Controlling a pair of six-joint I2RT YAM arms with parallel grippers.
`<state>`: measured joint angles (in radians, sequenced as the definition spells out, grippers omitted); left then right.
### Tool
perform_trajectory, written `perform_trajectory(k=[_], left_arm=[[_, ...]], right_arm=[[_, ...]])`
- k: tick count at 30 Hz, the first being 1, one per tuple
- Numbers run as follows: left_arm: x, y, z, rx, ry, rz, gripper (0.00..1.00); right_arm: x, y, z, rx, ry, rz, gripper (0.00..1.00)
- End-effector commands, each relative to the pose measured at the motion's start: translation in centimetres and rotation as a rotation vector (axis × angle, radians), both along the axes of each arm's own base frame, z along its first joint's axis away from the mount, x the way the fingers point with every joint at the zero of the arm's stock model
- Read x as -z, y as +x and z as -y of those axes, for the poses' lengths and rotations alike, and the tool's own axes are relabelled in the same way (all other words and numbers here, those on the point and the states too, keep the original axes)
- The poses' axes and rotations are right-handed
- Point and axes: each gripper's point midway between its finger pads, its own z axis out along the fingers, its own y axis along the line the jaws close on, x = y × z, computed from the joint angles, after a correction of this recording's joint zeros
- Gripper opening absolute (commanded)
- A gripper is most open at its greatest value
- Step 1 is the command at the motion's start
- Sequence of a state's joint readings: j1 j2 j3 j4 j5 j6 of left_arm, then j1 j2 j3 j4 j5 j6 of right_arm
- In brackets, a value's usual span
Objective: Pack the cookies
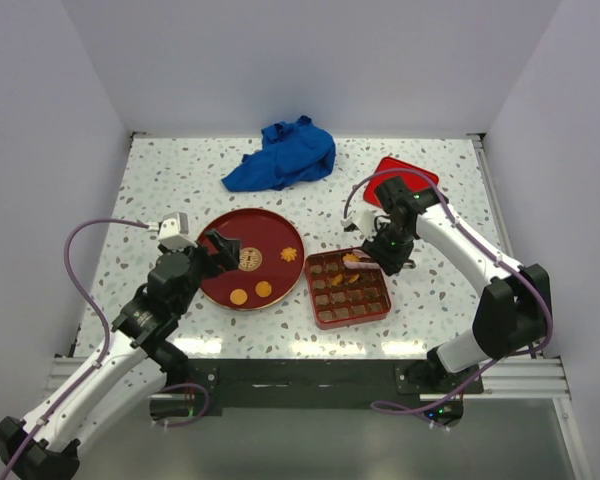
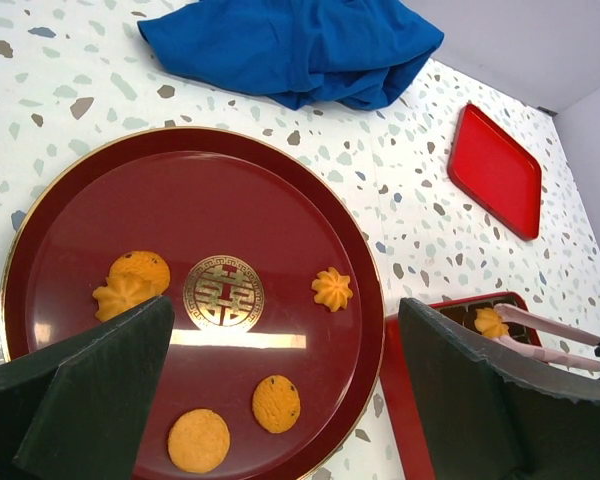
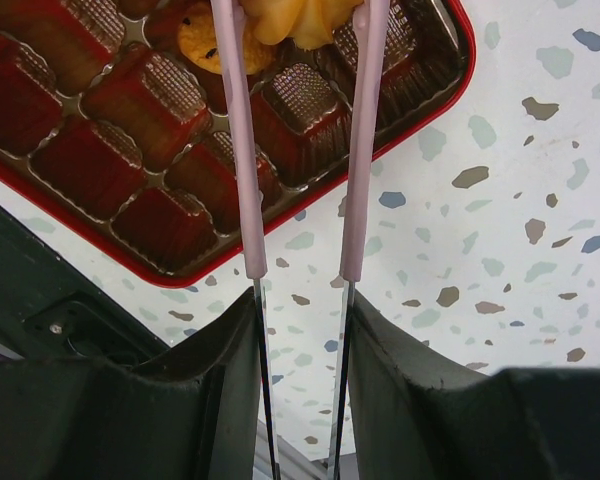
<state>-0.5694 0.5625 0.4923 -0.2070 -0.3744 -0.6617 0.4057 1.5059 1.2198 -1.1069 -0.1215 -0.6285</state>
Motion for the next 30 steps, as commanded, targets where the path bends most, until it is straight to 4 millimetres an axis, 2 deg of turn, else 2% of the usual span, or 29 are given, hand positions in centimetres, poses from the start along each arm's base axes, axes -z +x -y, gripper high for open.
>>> perform_trajectory(k=[1, 19, 27, 30], left_arm=[[-0.2, 0.3, -0.3, -0.021, -0.007, 0.017, 1.00], [-0.3, 0.3, -0.4, -0.024, -0.008, 0.020, 1.00], [-0.8, 0.4, -0.3, -0.021, -0.001, 0.023, 1.00], [-0.9, 0.5, -0.3, -0.021, 0.003, 0.023, 1.00]], right_arm=[[-0.3, 0.2, 0.2, 0.005, -0.010, 0.029, 0.37], [-0.8, 0.8, -0.6, 0.013, 0.020, 0.031, 0.44], [-4.3, 1.8, -3.0, -0.013, 0.145, 0.078, 0.40], [-5.0, 1.8, -3.9, -0.039, 0.190, 0.079, 0.37]])
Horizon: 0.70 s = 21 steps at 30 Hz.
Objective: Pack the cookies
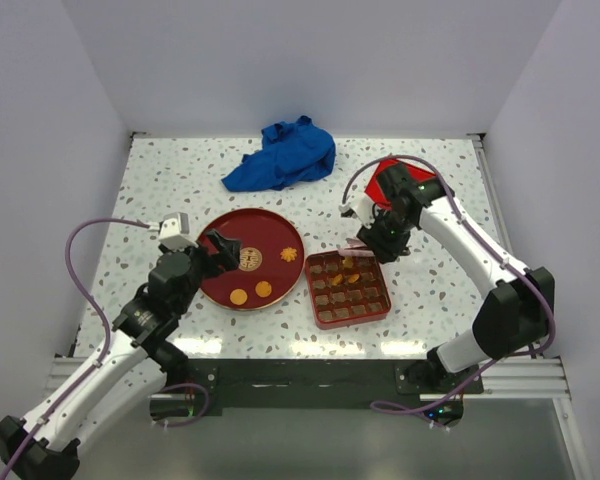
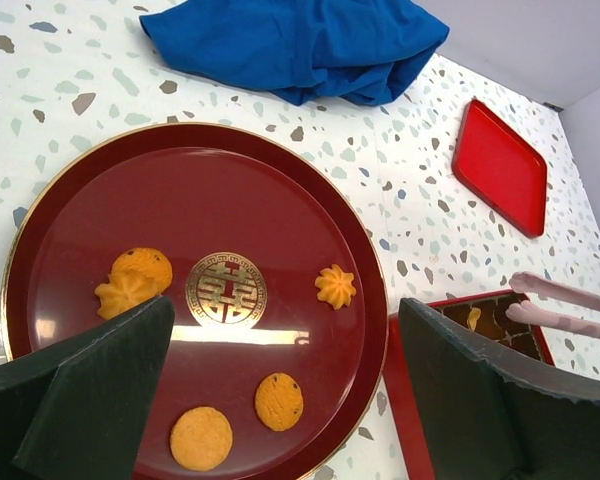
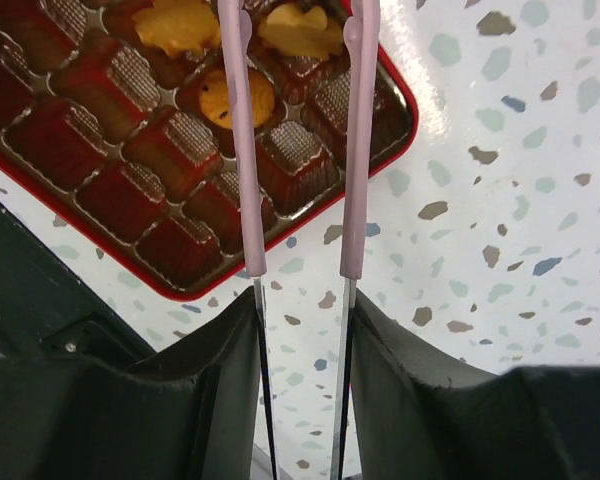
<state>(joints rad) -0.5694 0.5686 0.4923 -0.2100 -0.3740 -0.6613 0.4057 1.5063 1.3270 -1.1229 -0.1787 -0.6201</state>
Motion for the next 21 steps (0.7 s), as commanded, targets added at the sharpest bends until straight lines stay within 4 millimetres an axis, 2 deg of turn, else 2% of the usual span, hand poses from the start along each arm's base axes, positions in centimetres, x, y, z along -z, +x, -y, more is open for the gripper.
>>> perform_trajectory(k=[1, 5, 6, 11, 12, 14, 18, 21], left_arm=[[-1.1, 0.5, -0.3, -0.021, 0.000, 0.030, 1.00], [-1.3, 0.5, -0.4, -0.024, 0.001, 0.029, 1.00], [-1.2, 0.4, -0.5, -0.026, 0.007, 0.026, 1.00], [-0.9, 0.1, -0.8, -0.034, 0.016, 0.004, 1.00], [-0.8, 0.0, -0.9, -0.038, 0.013, 0.000, 1.00], [-0.2, -0.4, -1.2, -0.052, 0.009, -0.028, 1.00], [0.9, -1.0, -1.8, -0.086, -0.002, -0.081, 1.00], [1.7, -1.5, -2.1, -0.099, -0.003, -0.115, 1.00]], right_arm=[[-2.2, 0.0, -2.4, -0.049, 0.110, 0.019, 0.37], [-2.0, -0.7, -5.0, -0.177, 0.118, 0.037, 0.35], [-1.6, -1.4, -6.4, -0.237, 0.112, 0.029, 0.35], [-1.9, -0.9, -11.6, -0.404, 0.140, 0.078, 0.34], [-1.7, -1.4, -12.9, -0.452, 0.139, 0.084, 0.34], [-0.9, -0.9, -14.4, -0.516, 0.111, 0.110, 0.34], [0.6, -1.2, -17.8, -0.628, 0.093, 0.131, 0.35], [1.7, -0.6, -19.3, -0.675, 0.067, 0.155, 0.35]])
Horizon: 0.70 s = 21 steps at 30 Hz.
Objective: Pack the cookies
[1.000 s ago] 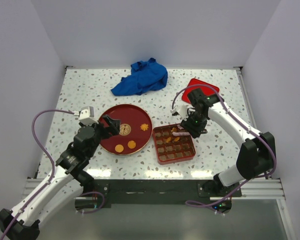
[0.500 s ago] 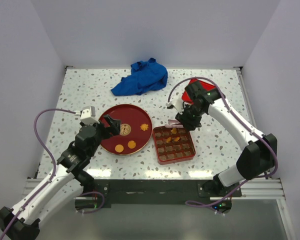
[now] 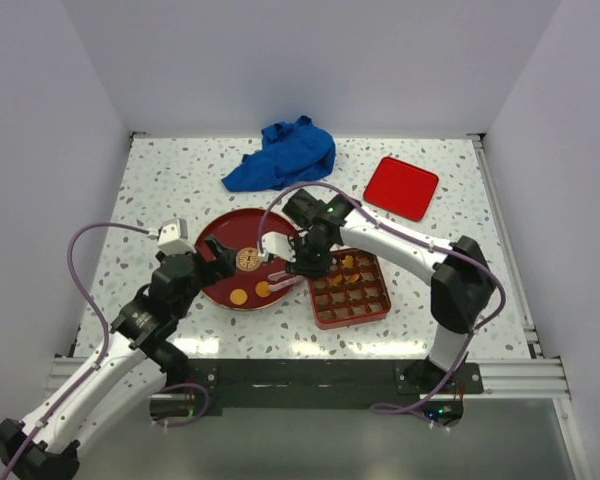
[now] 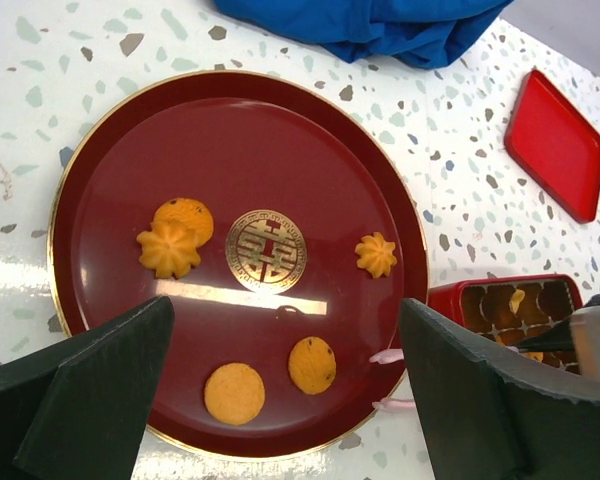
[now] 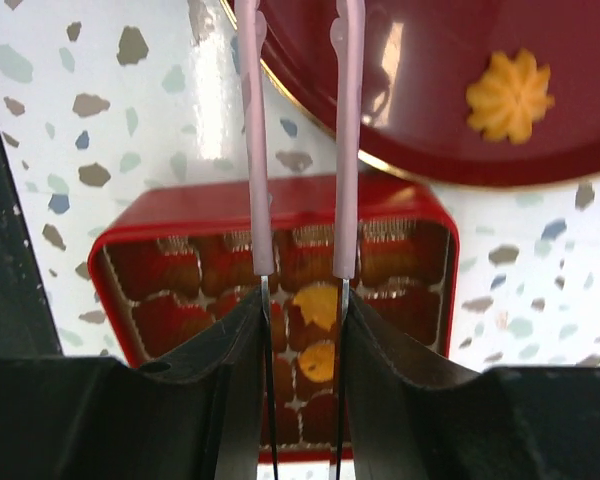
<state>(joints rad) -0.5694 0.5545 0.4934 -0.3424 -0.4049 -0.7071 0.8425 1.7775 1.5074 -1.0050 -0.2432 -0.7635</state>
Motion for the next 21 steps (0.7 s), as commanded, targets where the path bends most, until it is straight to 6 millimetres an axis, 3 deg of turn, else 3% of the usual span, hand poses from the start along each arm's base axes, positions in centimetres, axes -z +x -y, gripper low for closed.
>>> perform_trajectory(k=[1, 10, 21], left_arm=[[-0.6, -0.4, -1.0, -0.061, -0.031, -0.018, 1.00], [-0.5, -1.0, -1.9, -0.100, -0.035, -0.026, 1.00], [-0.2, -1.5, -3.0, -0.143, -0.026, -0.033, 1.00]], right_arm=[[-0.9, 2.1, -3.4, -0.097, 0.049, 0.131, 0.35], [1.1, 4.0, -4.5, -0.127, -0.018, 0.194, 0.37], [2.3, 2.6, -4.5, -0.165, -0.047, 0.149, 0.41]])
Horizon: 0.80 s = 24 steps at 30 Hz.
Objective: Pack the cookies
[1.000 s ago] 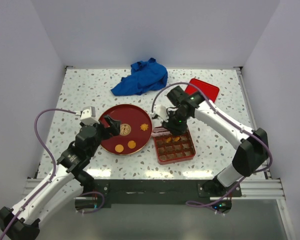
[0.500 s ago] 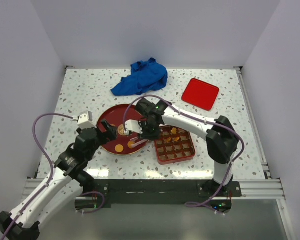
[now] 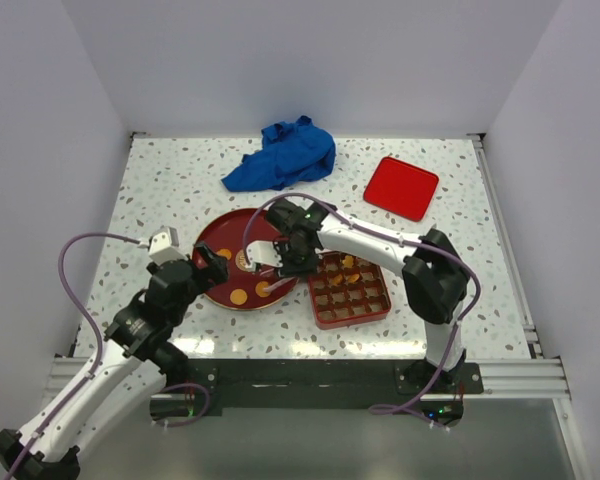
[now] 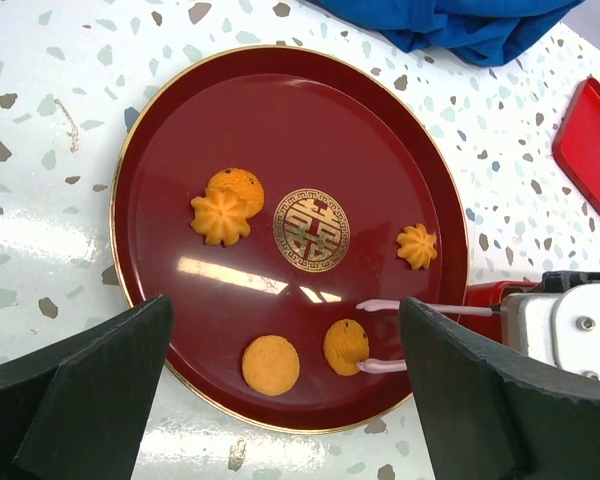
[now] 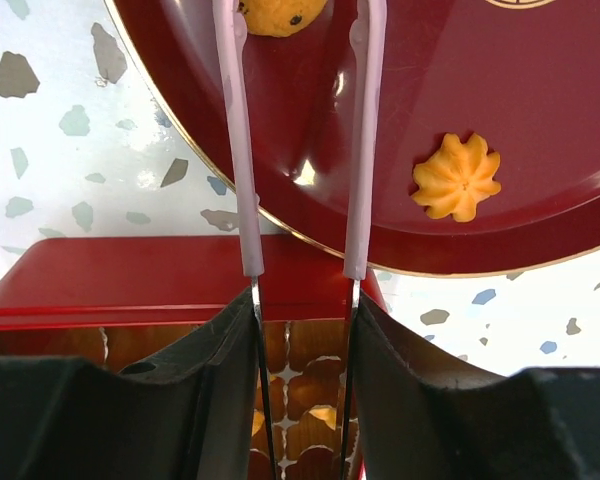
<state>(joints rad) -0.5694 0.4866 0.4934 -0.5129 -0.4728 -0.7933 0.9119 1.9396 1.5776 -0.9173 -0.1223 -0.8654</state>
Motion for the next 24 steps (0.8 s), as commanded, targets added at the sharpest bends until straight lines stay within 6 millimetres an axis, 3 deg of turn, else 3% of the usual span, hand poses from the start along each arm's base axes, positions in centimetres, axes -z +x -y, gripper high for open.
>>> perform_trajectory(k=[1, 24], left_arm=[[-1.9, 0.3, -0.7, -0.049, -0.024, 0.046, 1.00], [-2.1, 0.3, -0.8, -0.055, -0.029, 0.062, 1.00]], right_arm=[[-1.0, -0.1, -1.1, -0.035, 0.027, 0.019, 0.41], [0.2, -0.6, -1.9, -0.023, -0.006, -0.003, 0.44]])
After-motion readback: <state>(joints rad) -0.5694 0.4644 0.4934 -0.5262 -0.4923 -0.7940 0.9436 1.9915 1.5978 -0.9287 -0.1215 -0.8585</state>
